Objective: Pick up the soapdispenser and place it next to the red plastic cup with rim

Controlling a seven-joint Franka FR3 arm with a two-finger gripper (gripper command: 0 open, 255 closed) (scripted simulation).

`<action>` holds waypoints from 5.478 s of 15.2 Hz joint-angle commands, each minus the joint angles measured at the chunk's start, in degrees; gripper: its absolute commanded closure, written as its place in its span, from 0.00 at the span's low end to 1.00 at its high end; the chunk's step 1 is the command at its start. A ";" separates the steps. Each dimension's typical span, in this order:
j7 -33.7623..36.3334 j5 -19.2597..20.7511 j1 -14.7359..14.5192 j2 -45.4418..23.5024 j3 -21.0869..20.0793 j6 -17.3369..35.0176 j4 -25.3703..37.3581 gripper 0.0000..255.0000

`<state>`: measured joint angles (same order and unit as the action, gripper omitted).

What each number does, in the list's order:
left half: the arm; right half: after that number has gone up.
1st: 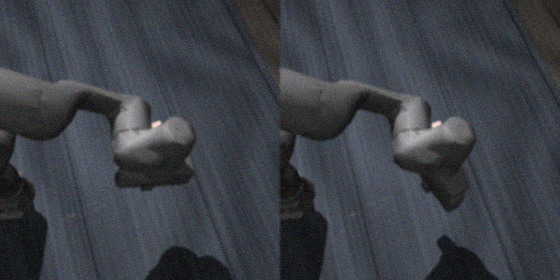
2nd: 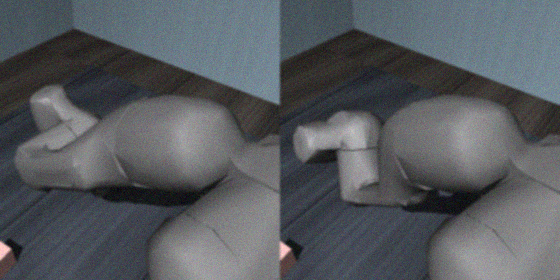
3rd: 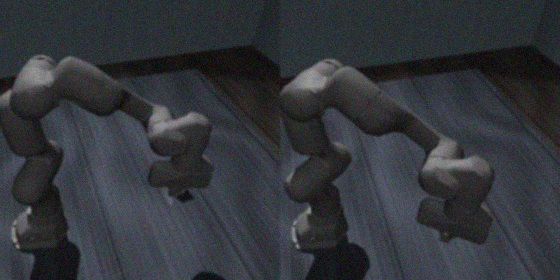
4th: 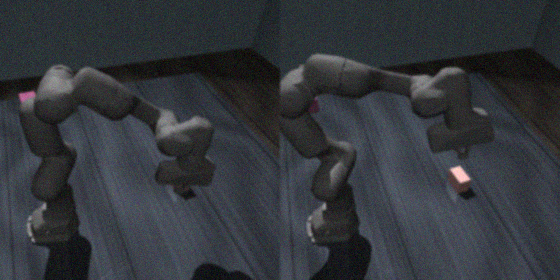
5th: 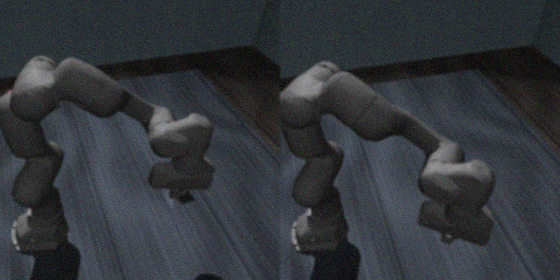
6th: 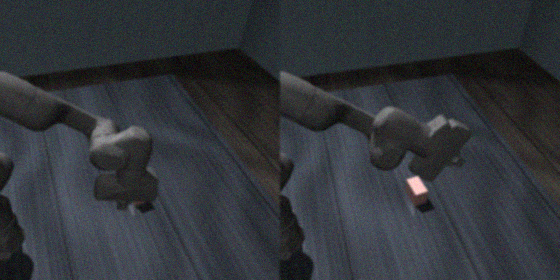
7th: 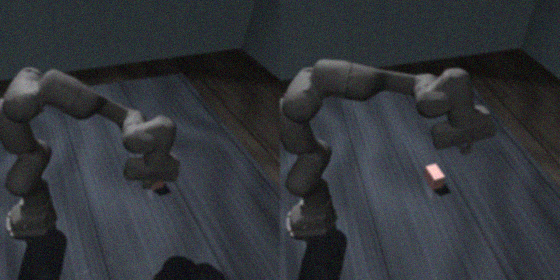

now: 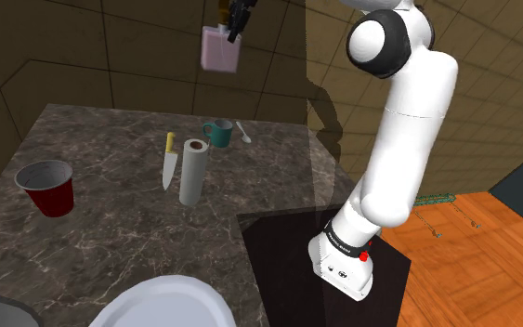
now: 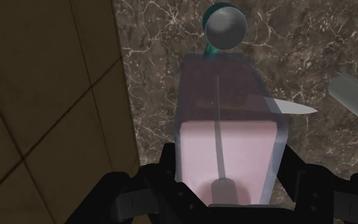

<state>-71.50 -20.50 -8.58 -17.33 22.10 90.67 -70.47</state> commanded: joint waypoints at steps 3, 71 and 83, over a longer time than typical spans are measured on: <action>5.06 2.79 -5.10 5.55 -1.52 3.81 -7.56 1.00; 49.21 13.85 -32.21 5.71 -22.26 39.04 -34.12 1.00; 48.10 13.03 -32.19 2.18 -22.49 47.26 -38.85 1.00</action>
<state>-23.29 -7.39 -40.79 -14.84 -0.37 137.31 -109.05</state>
